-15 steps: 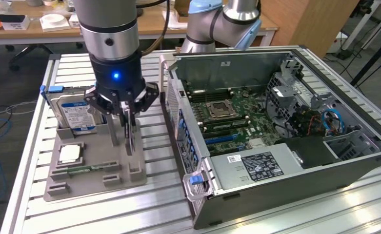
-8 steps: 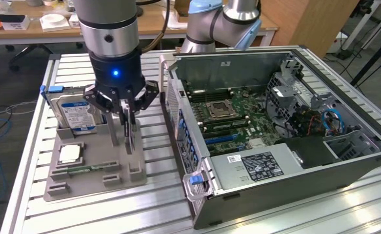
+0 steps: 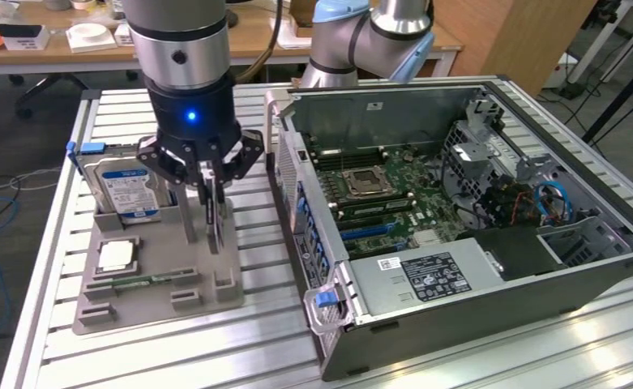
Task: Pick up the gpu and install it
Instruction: 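Pick up the gpu and move the gpu toward the slot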
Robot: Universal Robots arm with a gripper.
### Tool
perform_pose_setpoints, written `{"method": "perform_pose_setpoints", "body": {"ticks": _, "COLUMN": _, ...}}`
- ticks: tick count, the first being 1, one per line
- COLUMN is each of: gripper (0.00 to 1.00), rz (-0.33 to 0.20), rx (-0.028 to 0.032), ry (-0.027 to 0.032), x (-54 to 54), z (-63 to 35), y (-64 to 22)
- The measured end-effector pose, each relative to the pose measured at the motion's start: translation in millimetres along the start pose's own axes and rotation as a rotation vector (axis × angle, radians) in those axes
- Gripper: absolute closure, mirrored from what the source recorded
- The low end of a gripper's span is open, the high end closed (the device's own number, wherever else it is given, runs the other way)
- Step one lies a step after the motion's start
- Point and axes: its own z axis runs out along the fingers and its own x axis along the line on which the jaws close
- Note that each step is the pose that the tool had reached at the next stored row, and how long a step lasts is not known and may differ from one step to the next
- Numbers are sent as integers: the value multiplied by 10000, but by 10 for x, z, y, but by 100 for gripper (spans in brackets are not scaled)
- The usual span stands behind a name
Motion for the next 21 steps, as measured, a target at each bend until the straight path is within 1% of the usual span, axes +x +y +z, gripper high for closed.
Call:
{"method": "perform_pose_setpoints", "body": {"ticks": 6, "gripper": 74, "rz": 0, "rx": 0, "ry": -1, "x": -1, "z": -44, "y": 2}}
{"method": "perform_pose_setpoints", "body": {"ticks": 14, "gripper": 74, "rz": 0, "rx": -1, "ry": -1, "x": -1, "z": -51, "y": 2}}
{"method": "perform_pose_setpoints", "body": {"ticks": 21, "gripper": 74, "rz": 0, "rx": 1, "ry": 0, "x": -2, "z": -79, "y": 3}}
